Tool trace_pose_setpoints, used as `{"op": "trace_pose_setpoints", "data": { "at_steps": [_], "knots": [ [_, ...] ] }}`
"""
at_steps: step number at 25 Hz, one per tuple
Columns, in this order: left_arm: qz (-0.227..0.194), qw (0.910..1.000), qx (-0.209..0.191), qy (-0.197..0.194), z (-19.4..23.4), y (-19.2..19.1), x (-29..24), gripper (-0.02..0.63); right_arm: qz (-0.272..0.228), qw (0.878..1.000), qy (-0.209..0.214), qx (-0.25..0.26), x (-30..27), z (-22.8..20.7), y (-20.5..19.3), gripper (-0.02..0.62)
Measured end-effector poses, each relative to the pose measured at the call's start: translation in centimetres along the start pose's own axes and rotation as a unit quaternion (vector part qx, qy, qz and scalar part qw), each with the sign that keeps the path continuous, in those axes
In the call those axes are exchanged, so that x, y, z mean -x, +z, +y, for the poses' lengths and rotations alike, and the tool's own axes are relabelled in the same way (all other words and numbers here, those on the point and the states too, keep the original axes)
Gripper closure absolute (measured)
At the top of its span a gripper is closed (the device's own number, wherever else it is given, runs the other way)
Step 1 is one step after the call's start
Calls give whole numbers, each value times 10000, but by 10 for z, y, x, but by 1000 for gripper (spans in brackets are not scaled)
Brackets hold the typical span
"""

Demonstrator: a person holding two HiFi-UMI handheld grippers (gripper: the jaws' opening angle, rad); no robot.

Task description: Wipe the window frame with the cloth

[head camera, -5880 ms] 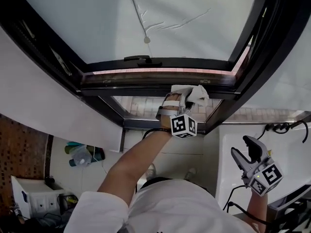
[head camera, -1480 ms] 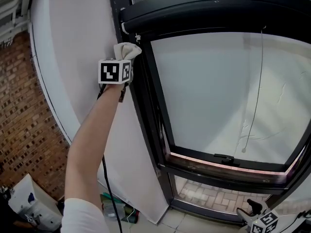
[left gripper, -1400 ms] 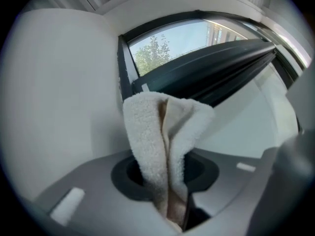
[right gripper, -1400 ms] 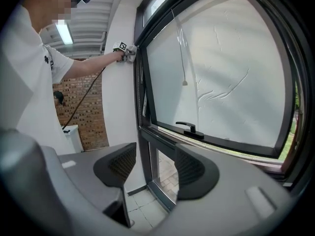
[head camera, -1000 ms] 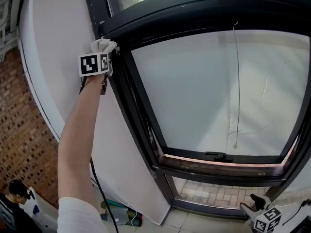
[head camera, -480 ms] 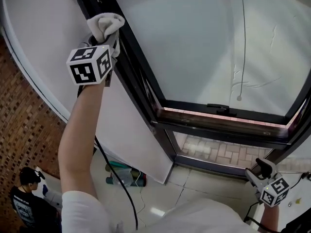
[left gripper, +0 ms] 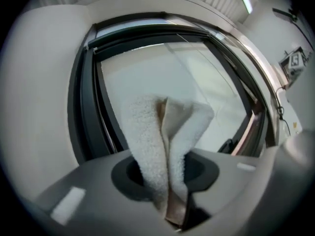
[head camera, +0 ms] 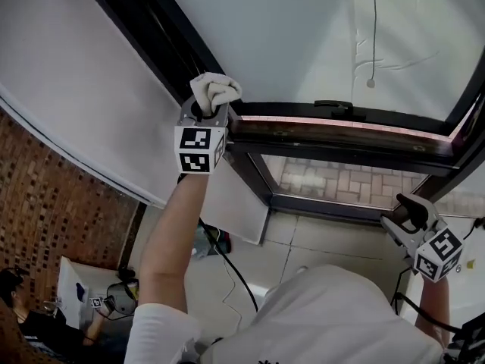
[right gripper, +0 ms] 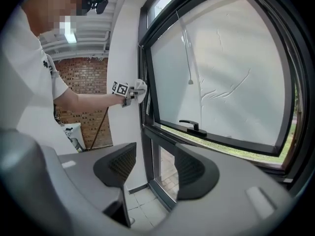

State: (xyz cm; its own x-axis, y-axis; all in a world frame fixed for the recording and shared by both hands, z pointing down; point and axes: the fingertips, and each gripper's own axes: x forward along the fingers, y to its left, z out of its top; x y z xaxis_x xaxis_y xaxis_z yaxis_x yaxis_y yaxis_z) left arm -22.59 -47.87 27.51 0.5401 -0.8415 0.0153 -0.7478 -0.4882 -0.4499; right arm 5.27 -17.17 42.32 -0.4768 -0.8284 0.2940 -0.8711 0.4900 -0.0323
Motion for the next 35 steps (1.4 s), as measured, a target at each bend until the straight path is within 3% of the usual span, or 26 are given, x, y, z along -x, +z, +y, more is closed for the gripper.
{"op": "trace_pose_setpoints", "data": {
  "at_steps": [5, 8, 12, 20, 35],
  "knots": [
    [684, 9962, -508, -206, -32, -102, -20, 463, 135, 9999, -81, -42, 3, 9, -7, 348],
    [1025, 9905, -822, -404, -47, -145, -34, 463, 240, 9995, -204, -97, 8, 11, -12, 348],
    [1213, 9858, -979, -632, -61, -176, -53, 463, 404, 9985, -337, -162, 13, 15, -19, 348],
    [1306, 9676, -1717, -1309, -87, -212, -75, 466, 605, 9964, -571, -188, 10, 23, -18, 348],
    [907, 9724, -990, -1908, -112, -232, -57, 469, 696, 9940, -741, -400, -13, 51, -25, 348]
  ]
}}
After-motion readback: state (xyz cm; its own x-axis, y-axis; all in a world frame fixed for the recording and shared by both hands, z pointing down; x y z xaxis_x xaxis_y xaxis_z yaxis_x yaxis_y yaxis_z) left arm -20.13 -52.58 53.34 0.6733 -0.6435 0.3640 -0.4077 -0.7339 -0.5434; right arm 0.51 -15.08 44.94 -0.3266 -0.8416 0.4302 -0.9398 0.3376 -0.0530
